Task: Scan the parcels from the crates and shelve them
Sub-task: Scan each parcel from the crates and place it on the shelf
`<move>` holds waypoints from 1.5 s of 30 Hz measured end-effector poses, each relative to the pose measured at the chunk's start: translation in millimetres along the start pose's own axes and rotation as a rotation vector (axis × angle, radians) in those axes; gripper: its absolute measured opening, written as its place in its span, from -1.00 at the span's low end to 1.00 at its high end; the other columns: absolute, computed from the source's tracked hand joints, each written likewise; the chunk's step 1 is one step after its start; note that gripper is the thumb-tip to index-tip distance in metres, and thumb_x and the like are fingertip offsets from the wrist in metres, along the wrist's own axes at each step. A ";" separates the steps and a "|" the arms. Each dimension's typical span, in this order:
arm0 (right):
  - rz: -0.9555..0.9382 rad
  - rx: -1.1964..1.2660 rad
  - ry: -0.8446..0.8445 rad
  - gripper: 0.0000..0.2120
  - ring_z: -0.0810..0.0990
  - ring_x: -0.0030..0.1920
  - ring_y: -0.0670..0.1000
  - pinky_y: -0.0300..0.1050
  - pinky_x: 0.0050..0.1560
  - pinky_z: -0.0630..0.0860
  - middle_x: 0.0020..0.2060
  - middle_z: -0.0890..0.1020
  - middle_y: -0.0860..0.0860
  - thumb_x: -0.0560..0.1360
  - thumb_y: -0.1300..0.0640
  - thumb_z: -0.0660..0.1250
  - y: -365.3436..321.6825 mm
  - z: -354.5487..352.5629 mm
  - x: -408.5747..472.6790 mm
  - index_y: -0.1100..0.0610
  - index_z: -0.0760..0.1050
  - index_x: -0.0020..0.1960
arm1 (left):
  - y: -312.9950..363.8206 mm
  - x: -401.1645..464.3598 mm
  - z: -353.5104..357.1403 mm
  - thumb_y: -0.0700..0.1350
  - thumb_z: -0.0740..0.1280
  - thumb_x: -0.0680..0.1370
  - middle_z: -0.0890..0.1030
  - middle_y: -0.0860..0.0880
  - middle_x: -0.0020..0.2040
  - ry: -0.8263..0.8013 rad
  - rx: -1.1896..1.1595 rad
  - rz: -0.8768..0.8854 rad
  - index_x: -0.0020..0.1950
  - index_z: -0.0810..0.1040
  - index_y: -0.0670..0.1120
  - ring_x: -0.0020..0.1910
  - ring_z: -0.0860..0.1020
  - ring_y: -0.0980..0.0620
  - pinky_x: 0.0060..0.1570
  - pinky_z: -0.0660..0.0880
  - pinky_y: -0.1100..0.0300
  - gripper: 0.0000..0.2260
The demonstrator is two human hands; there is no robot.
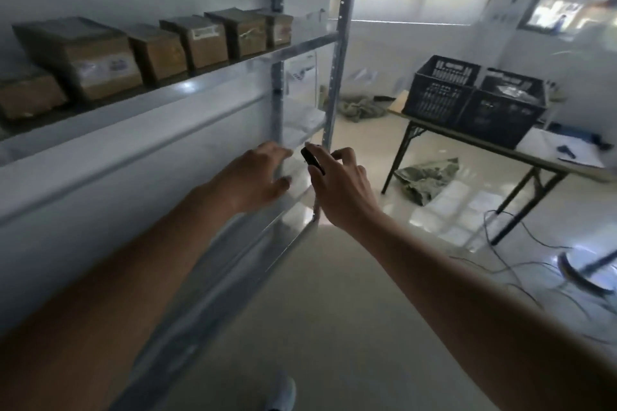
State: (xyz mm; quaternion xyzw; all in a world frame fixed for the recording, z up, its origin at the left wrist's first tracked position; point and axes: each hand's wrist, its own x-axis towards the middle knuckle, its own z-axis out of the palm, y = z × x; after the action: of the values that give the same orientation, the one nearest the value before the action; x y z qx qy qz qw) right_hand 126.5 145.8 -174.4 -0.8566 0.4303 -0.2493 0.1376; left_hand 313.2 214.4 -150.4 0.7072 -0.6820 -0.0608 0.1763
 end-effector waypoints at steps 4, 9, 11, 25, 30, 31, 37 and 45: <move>0.100 -0.038 0.102 -0.57 0.58 0.13 0.36 0.19 0.09 0.58 0.34 0.48 0.21 0.75 -0.08 0.18 65.6 -19.4 36.1 -0.23 0.29 0.61 | 28.1 92.6 22.6 0.02 0.37 0.66 0.45 -0.12 0.54 -0.017 -0.013 0.147 0.60 0.38 -0.09 0.46 0.48 -0.13 0.43 0.45 -0.08 -0.47; 0.231 -0.078 0.197 -0.55 0.61 0.13 0.32 0.25 0.11 0.61 0.30 0.53 0.21 0.74 -0.05 0.23 143.3 -40.5 86.3 -0.16 0.32 0.61 | 57.2 208.6 49.5 0.02 0.37 0.66 0.47 -0.11 0.52 -0.049 -0.017 0.307 0.60 0.39 -0.08 0.48 0.47 -0.12 0.45 0.44 -0.09 -0.47; 0.282 -0.091 0.226 -0.55 0.61 0.13 0.31 0.26 0.09 0.62 0.28 0.54 0.21 0.73 -0.05 0.24 174.5 -48.6 104.5 -0.15 0.34 0.60 | 72.2 249.2 60.0 0.02 0.37 0.66 0.46 -0.10 0.53 -0.075 -0.017 0.359 0.61 0.38 -0.08 0.47 0.47 -0.11 0.45 0.44 -0.08 -0.47; 0.480 -0.155 0.322 -0.59 0.59 0.13 0.33 0.31 0.13 0.59 0.34 0.50 0.19 0.73 -0.12 0.18 415.8 -128.5 196.6 -0.21 0.29 0.56 | 219.0 495.7 153.3 0.02 0.38 0.65 0.47 -0.09 0.51 -0.154 -0.049 0.554 0.61 0.38 -0.11 0.46 0.46 -0.09 0.44 0.44 -0.05 -0.45; 0.492 -0.148 0.304 -0.54 0.58 0.16 0.33 0.30 0.15 0.59 0.34 0.51 0.17 0.73 -0.13 0.18 522.9 -168.1 239.0 -0.20 0.27 0.61 | 286.5 586.1 193.7 0.00 0.39 0.64 0.46 -0.07 0.52 -0.162 -0.069 0.534 0.62 0.35 -0.10 0.47 0.45 -0.07 0.44 0.44 -0.06 -0.42; 0.479 -0.148 0.304 -0.54 0.59 0.15 0.32 0.29 0.14 0.60 0.33 0.51 0.15 0.73 -0.14 0.18 543.7 -176.7 248.7 -0.20 0.27 0.62 | 299.1 603.5 199.4 0.00 0.39 0.64 0.44 -0.07 0.53 -0.160 -0.075 0.530 0.63 0.33 -0.10 0.49 0.44 -0.07 0.44 0.44 -0.06 -0.41; 0.470 -0.164 0.305 -0.54 0.58 0.12 0.29 0.25 0.15 0.59 0.28 0.52 0.13 0.73 -0.13 0.19 651.3 -223.4 301.9 -0.20 0.29 0.61 | 366.3 708.9 229.9 0.00 0.39 0.65 0.38 -0.06 0.58 -0.161 -0.092 0.534 0.64 0.31 -0.08 0.53 0.40 -0.06 0.48 0.41 -0.04 -0.41; 0.526 -0.187 0.298 -0.49 0.58 0.15 0.24 0.22 0.16 0.58 0.29 0.53 0.12 0.69 -0.23 0.09 773.0 -241.5 374.9 -0.22 0.25 0.62 | 414.1 852.7 283.1 0.04 0.37 0.65 0.38 -0.03 0.57 -0.194 -0.115 0.586 0.64 0.33 -0.06 0.52 0.40 -0.05 0.49 0.40 -0.04 -0.42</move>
State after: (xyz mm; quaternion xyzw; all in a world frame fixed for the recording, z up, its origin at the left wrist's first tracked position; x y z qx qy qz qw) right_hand -332.6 -618.8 -204.3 -0.6789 0.6736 -0.2874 0.0533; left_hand -116.6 -676.6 -144.5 0.4604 -0.8659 -0.1129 0.1600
